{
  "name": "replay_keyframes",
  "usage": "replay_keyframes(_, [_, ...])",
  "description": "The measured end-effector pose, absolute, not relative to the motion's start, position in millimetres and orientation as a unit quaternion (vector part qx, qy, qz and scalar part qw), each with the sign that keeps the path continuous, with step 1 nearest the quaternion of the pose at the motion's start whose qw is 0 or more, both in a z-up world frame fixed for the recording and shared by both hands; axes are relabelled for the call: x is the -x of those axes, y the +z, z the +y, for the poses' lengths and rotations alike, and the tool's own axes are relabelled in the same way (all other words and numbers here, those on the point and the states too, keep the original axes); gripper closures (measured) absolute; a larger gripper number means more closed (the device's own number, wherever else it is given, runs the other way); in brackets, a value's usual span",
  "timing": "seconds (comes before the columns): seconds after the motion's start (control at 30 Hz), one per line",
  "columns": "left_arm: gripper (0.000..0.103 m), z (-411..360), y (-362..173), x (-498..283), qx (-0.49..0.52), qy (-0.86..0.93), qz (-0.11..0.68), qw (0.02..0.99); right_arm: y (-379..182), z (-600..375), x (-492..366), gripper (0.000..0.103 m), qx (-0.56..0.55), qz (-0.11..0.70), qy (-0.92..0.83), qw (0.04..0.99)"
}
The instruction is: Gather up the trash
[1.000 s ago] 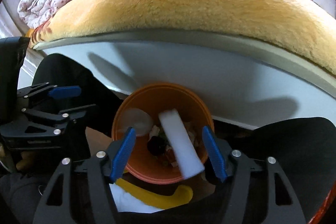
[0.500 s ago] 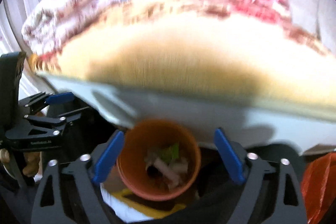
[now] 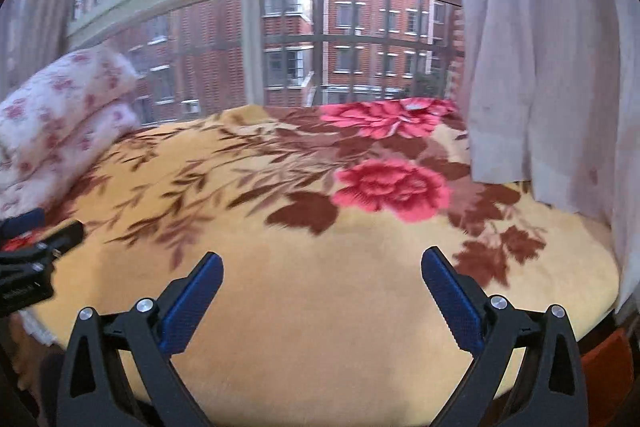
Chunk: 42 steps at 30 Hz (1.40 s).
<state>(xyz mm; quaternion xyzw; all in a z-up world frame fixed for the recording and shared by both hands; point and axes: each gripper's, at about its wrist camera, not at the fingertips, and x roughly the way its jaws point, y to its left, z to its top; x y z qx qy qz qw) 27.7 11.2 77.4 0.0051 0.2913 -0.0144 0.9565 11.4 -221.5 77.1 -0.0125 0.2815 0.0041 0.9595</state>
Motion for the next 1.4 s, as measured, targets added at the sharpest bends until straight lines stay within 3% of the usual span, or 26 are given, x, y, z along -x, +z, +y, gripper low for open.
replay_keyframes(0.43, [0.009, 25.6, 46.9, -98.8, 0.015, -0.013, 0.332, 0.943, 41.6, -198.0, -68.1, 0.005, 0.013, 0.32, -0.003, 0.947])
replay_keyframes(1.4, [0.009, 24.7, 30.7, -117.8, 0.019, -0.025, 0.359, 0.933, 29.7, -196.4, -88.8, 0.005, 0.002, 0.341, -0.003, 0.94])
